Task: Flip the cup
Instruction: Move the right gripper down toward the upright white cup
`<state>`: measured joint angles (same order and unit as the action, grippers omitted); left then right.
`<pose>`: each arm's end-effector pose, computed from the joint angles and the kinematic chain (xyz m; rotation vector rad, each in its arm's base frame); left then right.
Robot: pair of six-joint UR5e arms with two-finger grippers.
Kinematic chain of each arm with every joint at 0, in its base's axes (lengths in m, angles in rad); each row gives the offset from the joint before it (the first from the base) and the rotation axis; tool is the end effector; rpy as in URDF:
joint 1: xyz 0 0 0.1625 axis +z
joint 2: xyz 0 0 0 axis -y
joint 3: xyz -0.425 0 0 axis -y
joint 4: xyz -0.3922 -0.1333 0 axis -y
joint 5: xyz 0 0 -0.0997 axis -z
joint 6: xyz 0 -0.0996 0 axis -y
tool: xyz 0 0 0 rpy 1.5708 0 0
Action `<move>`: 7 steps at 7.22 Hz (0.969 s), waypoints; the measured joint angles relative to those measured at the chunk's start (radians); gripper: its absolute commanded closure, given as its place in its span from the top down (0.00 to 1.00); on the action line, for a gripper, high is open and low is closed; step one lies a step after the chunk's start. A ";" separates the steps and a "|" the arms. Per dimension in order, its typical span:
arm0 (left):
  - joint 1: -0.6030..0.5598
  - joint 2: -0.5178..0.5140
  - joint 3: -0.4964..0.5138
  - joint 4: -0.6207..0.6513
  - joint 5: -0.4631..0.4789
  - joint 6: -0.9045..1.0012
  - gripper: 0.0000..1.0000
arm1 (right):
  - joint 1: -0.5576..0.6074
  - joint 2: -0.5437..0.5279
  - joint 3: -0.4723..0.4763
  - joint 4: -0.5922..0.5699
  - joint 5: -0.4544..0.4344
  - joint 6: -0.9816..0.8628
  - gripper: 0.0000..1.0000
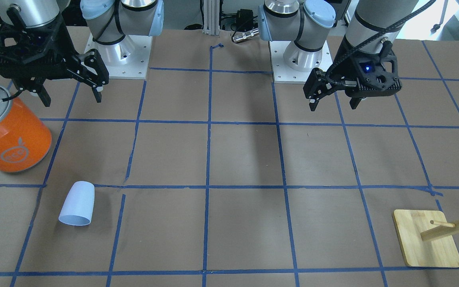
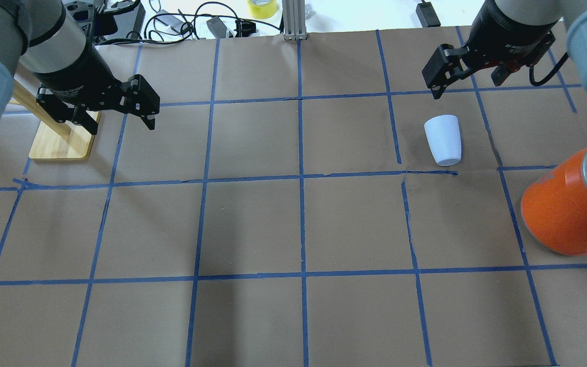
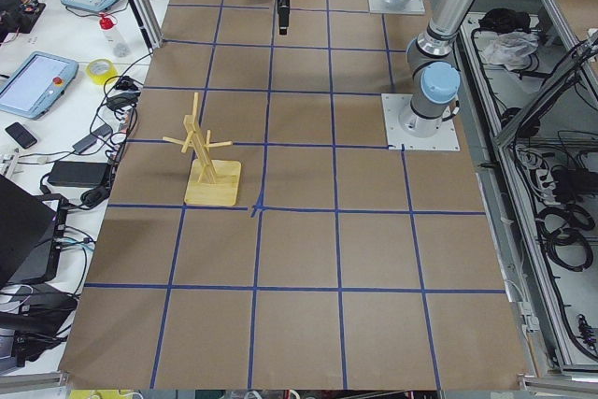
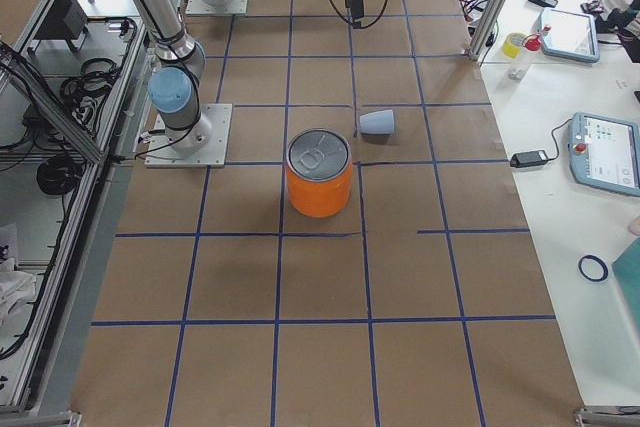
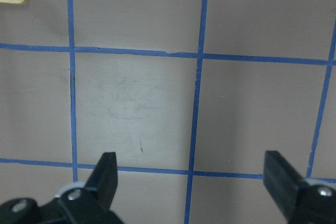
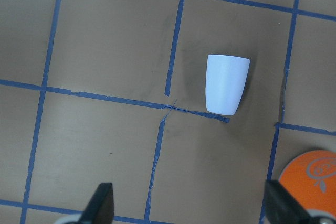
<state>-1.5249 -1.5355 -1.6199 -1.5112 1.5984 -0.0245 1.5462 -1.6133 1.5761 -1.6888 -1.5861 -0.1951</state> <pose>-0.1083 -0.4868 0.4869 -0.1105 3.1107 -0.0708 0.1197 -0.4909 0.5187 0.2622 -3.0893 0.2370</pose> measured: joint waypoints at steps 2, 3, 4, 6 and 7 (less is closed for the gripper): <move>-0.001 0.002 0.000 0.002 0.001 0.000 1.00 | 0.000 0.002 0.004 0.000 0.000 0.000 1.00; -0.001 0.003 0.000 0.003 0.001 0.000 1.00 | -0.001 0.002 0.007 0.000 0.001 0.002 1.00; -0.001 0.005 0.001 0.003 0.001 0.000 1.00 | -0.001 0.002 0.012 0.001 0.000 0.004 1.00; -0.001 0.007 0.001 0.003 0.000 0.000 1.00 | -0.002 0.003 0.020 0.002 0.000 0.004 1.00; -0.002 0.008 0.001 0.003 0.000 -0.001 1.00 | -0.005 0.004 0.028 -0.005 0.000 0.000 1.00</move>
<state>-1.5268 -1.5279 -1.6184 -1.5079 1.5985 -0.0255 1.5413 -1.6097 1.6038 -1.6941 -1.5861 -0.1952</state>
